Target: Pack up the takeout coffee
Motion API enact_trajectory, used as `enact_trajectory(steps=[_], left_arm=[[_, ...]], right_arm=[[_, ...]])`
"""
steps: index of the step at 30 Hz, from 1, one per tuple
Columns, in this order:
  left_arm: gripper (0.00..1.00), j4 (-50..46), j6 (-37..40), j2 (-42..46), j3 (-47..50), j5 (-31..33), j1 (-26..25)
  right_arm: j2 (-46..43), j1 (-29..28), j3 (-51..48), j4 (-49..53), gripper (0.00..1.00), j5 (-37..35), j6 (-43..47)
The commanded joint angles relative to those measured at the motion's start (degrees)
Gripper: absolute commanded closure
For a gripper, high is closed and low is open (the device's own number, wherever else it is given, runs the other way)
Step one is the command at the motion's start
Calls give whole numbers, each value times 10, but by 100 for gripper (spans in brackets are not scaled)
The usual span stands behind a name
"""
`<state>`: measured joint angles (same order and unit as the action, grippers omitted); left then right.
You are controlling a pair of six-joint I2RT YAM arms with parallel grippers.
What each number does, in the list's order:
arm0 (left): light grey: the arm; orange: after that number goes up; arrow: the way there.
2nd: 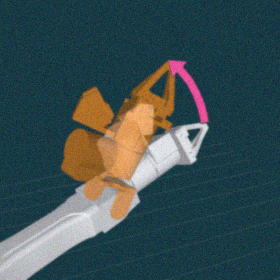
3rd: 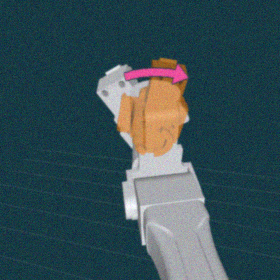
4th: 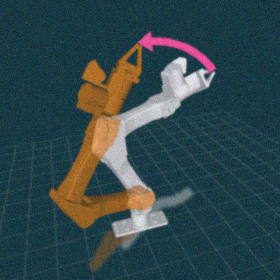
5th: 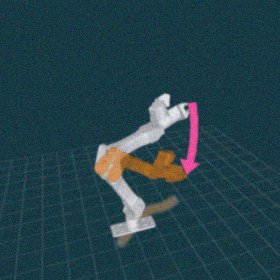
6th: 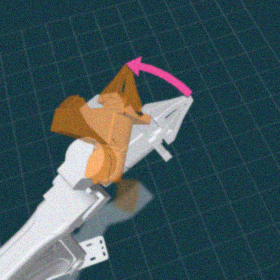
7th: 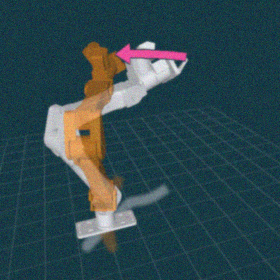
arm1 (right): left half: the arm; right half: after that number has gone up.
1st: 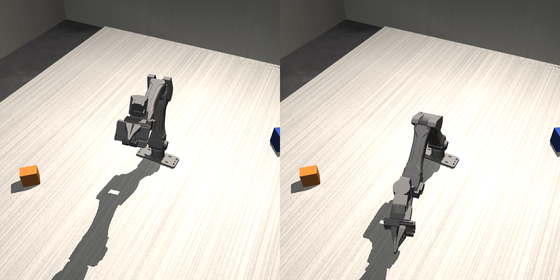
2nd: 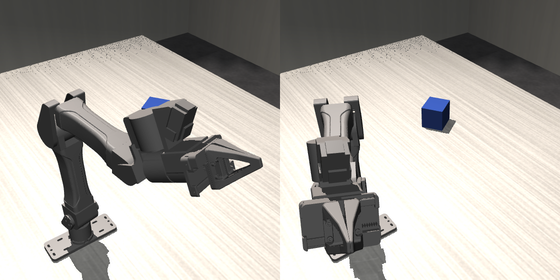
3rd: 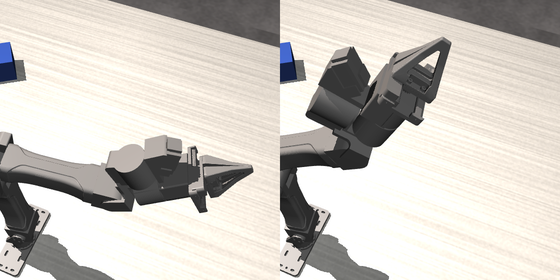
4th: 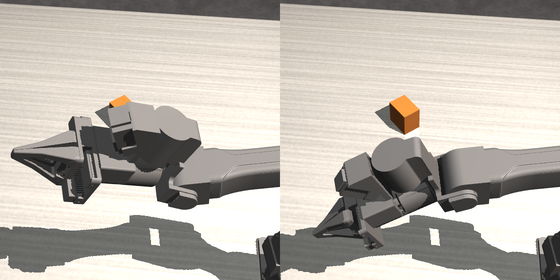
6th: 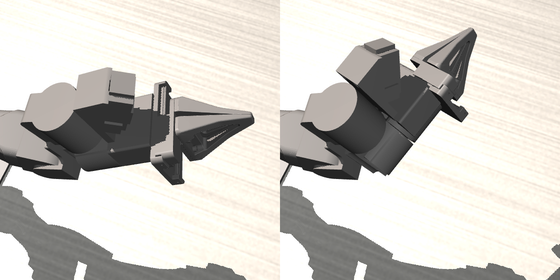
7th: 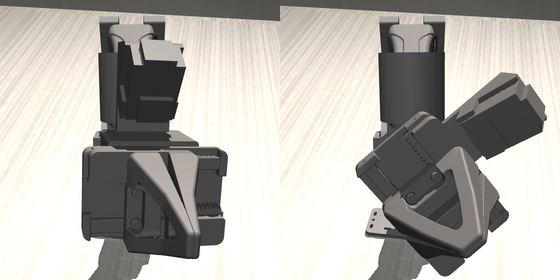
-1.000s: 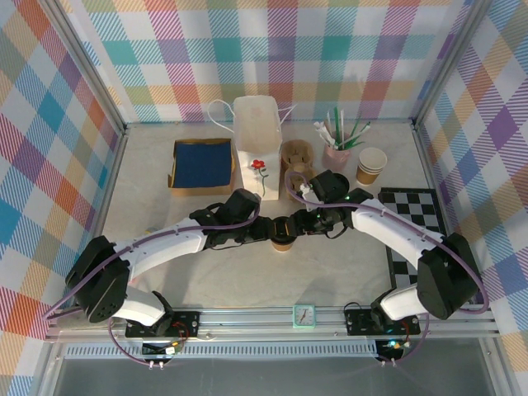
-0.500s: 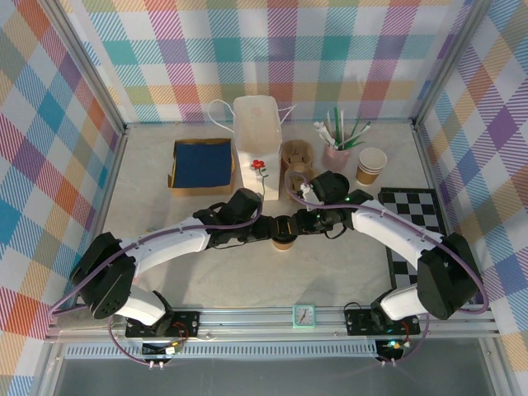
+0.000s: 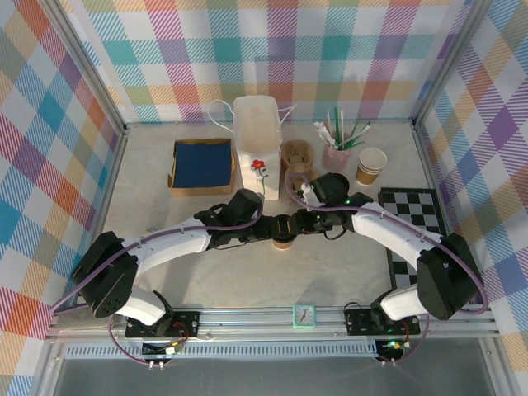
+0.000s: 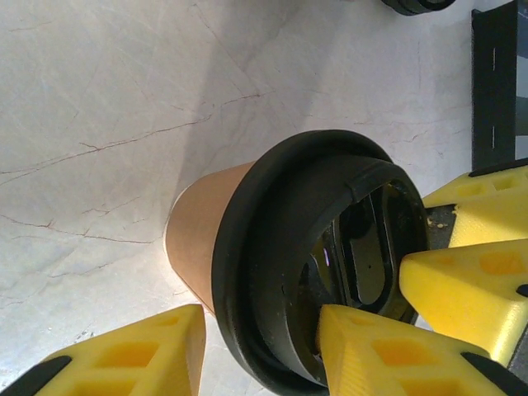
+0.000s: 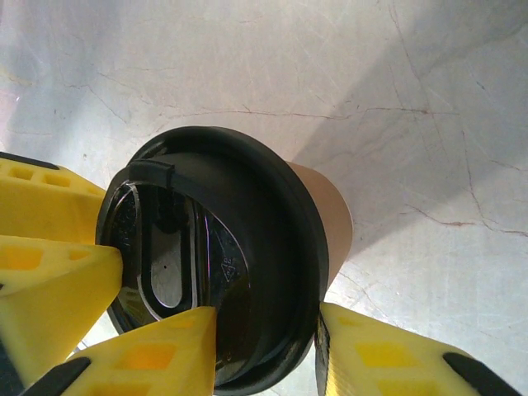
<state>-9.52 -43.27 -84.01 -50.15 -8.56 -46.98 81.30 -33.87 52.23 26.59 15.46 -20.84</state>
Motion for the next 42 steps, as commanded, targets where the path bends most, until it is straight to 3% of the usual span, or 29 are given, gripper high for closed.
enact_trajectory(steps=[1, 42], left_arm=[[59, -39, -8, -44, 39, 14, -4], [64, 23, -20, -121, 99, -16, 23]], right_arm=[[49, -6, -40, 34, 65, -58, -5], [50, 11, -39, 44, 58, -112, -18]])
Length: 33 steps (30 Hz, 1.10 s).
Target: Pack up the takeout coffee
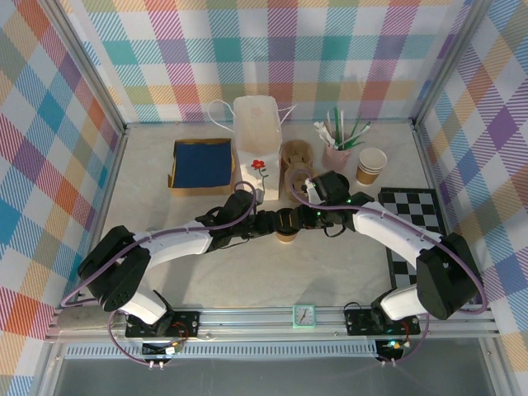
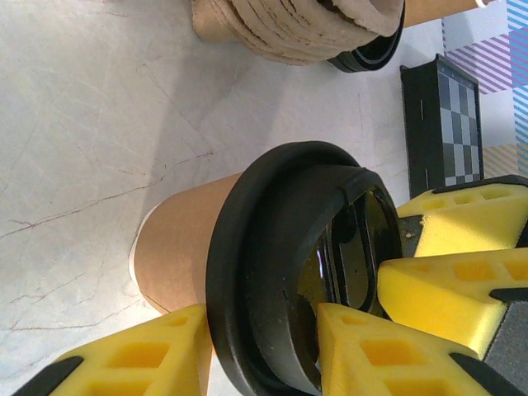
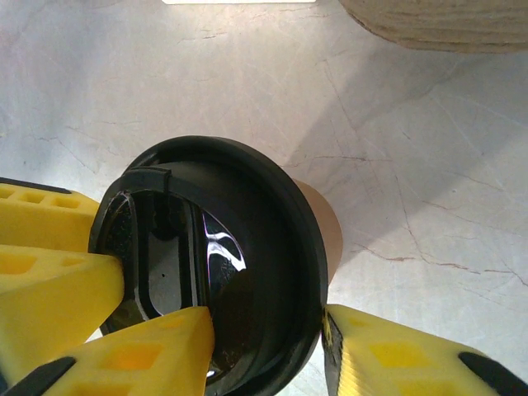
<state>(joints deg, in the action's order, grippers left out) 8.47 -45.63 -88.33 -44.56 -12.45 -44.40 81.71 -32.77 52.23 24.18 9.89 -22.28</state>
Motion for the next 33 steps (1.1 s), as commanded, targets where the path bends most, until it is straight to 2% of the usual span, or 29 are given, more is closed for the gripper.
enact_trajectory(steps=[1, 19, 33], left_arm=[[64, -157, 4, -80, 42, 23, -2], [65, -157, 11, -117, 32, 22, -2], [65, -194, 28, -102, -17, 30, -3]], right_arm=[[47, 0, -39, 68, 58, -56, -4], [72, 8, -45, 59, 56, -66, -2], [34, 22, -61, 61, 55, -96, -9]])
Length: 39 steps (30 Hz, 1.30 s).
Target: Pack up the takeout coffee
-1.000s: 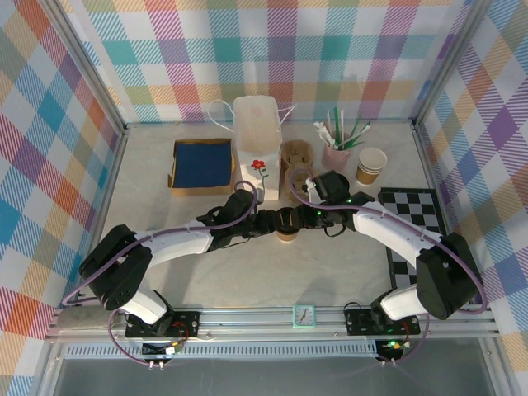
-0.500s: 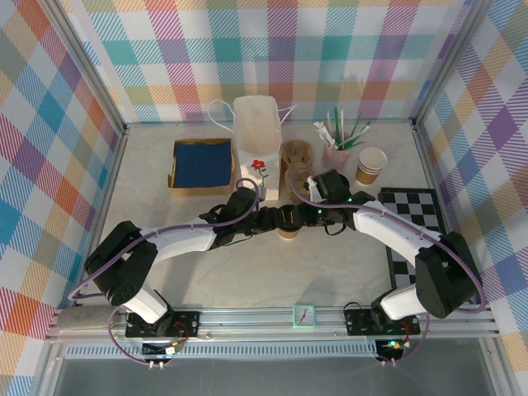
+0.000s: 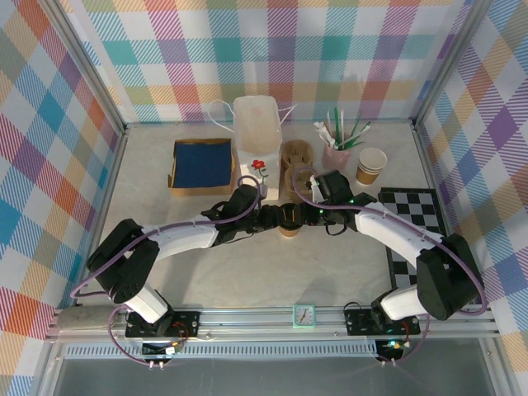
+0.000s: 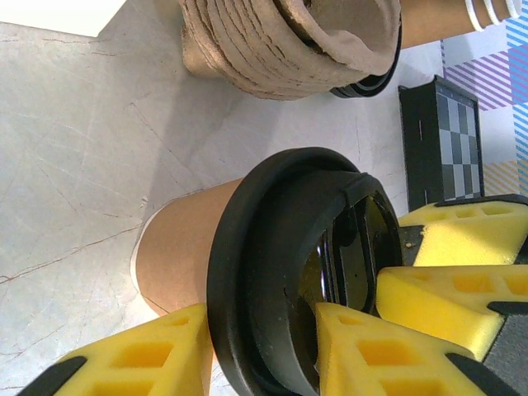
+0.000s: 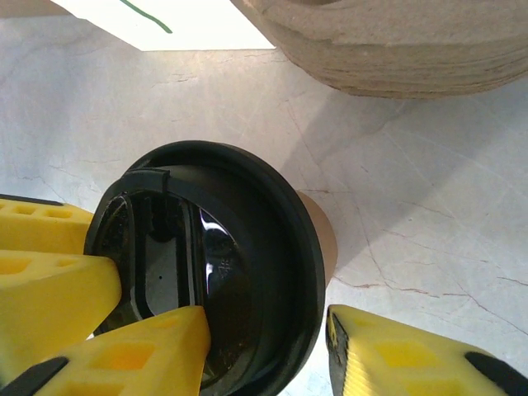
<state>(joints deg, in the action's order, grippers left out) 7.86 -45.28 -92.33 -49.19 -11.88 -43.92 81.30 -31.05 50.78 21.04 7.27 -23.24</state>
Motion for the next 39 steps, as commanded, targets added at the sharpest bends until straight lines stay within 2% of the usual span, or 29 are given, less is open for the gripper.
enact_trajectory(steps=[1, 8, 15, 20, 39], left_arm=[[64, -191, 26, -63, 23, 25, -8], [63, -203, 37, -89, -20, 26, -8], [62, -208, 44, -111, -49, 22, -8], [62, -216, 50, -113, -62, 21, -7], [59, -253, 60, -79, -112, 10, -7]], right_arm=[[33, 5, -45, 92, 54, -69, 1], [12, 7, -28, 109, 48, -70, 7], [-15, 19, -38, 110, 47, -99, -3], [-53, 23, -34, 111, 46, -85, 4], [-70, 56, 21, 120, 45, -50, 21]])
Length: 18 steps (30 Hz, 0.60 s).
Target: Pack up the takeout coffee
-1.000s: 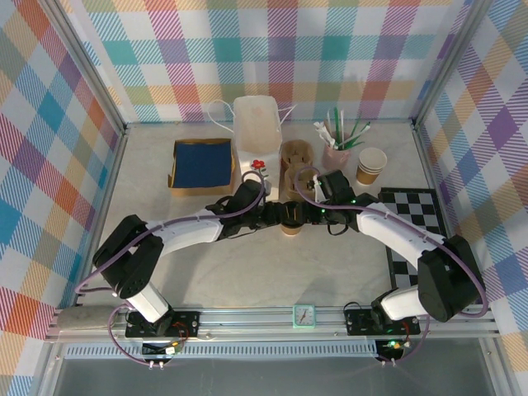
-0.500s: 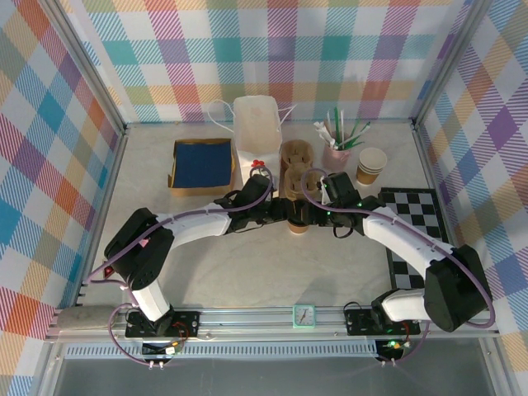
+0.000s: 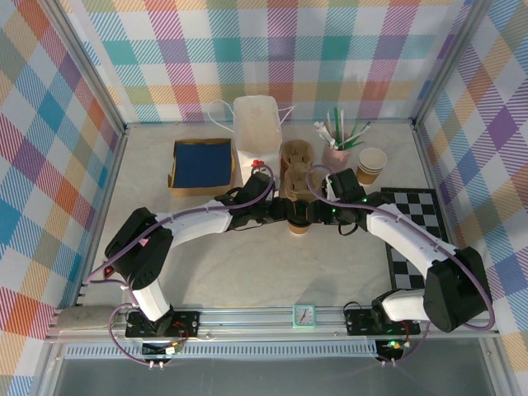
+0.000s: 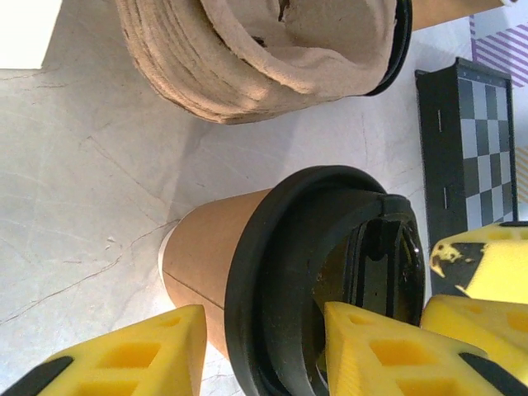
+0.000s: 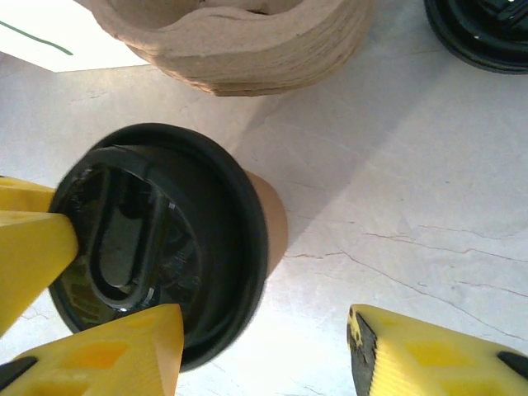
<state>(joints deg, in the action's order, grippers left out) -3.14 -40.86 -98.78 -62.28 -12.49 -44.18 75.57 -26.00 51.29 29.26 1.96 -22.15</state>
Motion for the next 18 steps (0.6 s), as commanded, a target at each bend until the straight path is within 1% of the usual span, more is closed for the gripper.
enact_trajectory(steps=[1, 9, 18], left_arm=[[59, -145, 16, -12, 17, 16, -4], [57, -155, 22, 10, 3, 13, -4], [57, -149, 23, 8, -15, 6, -4]], right_arm=[[-15, 6, 17, 36, 45, 7, 10], [-18, 16, 17, 26, 45, 20, 4], [-15, 16, 38, 26, 45, 31, 4]])
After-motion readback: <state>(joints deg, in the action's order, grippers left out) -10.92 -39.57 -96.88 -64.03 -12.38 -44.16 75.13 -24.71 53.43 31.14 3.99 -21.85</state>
